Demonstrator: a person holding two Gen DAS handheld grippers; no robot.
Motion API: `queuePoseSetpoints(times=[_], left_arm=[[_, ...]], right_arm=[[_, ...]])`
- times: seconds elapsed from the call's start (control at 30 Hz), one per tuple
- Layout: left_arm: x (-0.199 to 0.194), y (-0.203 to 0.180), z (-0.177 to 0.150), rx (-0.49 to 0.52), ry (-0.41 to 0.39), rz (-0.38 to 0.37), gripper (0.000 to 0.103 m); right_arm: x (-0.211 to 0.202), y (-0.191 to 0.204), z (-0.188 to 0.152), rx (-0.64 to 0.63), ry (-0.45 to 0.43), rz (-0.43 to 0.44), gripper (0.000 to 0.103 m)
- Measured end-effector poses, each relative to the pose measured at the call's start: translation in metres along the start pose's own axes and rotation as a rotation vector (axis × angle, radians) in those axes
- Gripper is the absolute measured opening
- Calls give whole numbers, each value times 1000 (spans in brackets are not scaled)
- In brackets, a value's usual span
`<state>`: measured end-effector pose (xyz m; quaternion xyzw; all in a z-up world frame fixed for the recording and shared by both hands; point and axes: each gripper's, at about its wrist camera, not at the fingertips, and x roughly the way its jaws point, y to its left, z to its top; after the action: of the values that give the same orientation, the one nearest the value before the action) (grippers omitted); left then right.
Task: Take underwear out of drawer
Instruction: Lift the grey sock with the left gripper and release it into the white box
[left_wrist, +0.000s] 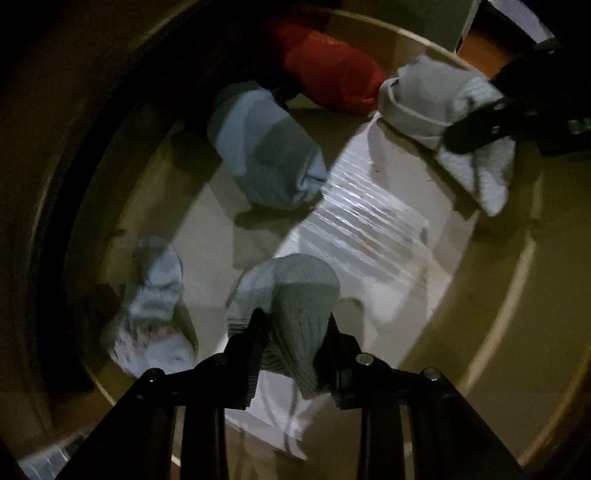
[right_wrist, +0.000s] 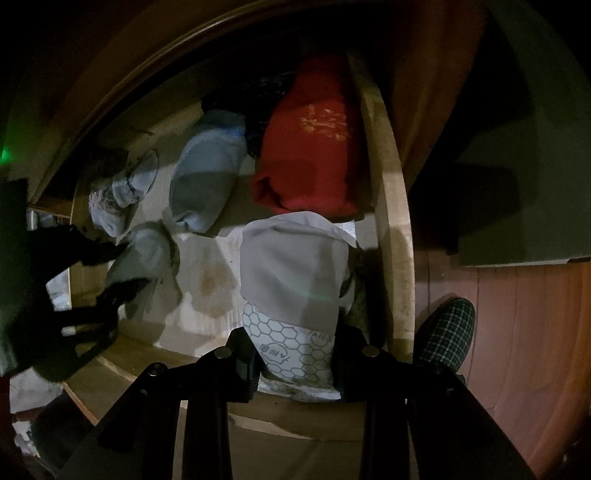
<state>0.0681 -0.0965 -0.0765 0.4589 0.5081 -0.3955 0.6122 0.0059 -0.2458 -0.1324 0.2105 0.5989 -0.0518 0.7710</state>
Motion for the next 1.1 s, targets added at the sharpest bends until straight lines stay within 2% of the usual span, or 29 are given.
queuePoseSetpoints(times=[0.13,0.2,0.23,0.33,0.47,0.57,0.63,0.83,1.1], left_arm=[[-27,-2,-21,-54,-44,-4,30],[-37,17,-25,-88,-79,9,30],[-37,12,-27,-104,-93,6,30],[-62,13,-45,-184,-165,13,30],[-91,-2,-49,-301,-244,36,30],[-86,-2,-57,-384,-289,53,30],[-99,-5,-65,-417,-304,64,30],[-152,7,-80,-500,-382,84,30],[-216,25,-89,-615,-465,163,30]], right_arm=[[2,6,0,-22,-2,-13,30],[2,10,0,-38,-5,-23,30],[3,11,0,-44,-6,-28,29],[2,14,-1,-66,-13,-37,29],[2,16,0,-81,-24,-31,27],[-2,15,2,-78,-51,-16,27],[-6,14,3,-73,-71,-9,26],[-6,14,2,-86,-73,-38,26],[-3,19,0,-121,-83,-122,26]])
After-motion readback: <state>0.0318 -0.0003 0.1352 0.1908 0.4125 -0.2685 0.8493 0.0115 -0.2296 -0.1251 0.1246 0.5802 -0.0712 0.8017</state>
